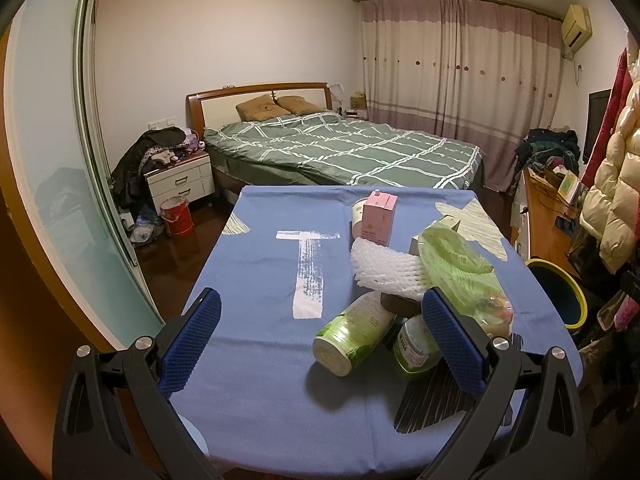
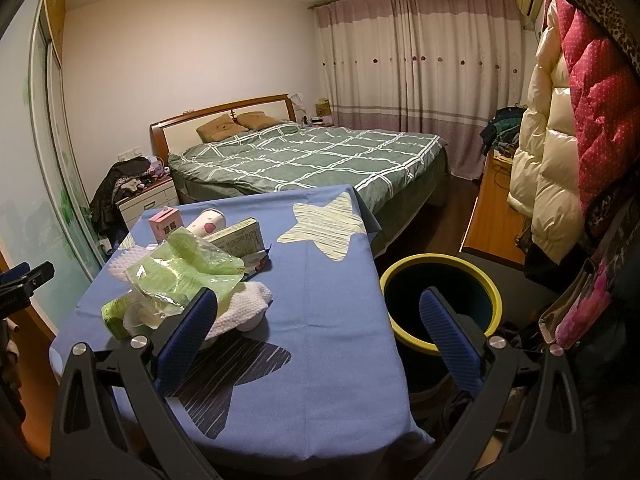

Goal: Collect trash

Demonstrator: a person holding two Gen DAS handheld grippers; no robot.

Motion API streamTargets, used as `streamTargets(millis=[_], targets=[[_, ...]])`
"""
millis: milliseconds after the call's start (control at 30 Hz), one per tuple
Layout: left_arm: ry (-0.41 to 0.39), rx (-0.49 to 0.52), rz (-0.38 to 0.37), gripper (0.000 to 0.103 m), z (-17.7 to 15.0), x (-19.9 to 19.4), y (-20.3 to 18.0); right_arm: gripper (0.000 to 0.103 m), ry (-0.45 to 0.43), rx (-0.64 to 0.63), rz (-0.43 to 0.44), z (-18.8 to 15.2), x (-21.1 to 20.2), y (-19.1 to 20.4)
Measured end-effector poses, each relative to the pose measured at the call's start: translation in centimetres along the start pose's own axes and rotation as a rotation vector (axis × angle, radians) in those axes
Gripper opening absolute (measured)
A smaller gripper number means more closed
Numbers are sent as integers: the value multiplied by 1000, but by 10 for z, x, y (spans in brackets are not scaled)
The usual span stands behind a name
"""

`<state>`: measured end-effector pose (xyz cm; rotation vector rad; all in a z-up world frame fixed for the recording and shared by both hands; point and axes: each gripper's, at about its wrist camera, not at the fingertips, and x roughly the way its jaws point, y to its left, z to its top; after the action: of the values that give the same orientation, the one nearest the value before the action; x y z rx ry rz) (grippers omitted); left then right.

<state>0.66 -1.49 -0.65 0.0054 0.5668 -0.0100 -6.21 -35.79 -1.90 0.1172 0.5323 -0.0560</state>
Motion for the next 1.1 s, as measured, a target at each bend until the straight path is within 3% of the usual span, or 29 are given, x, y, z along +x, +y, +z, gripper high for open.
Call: streamTargets(millis=[1100], targets=[[0,1,1,99,-1,0,0,97,4,4,-1,-1,2,0]])
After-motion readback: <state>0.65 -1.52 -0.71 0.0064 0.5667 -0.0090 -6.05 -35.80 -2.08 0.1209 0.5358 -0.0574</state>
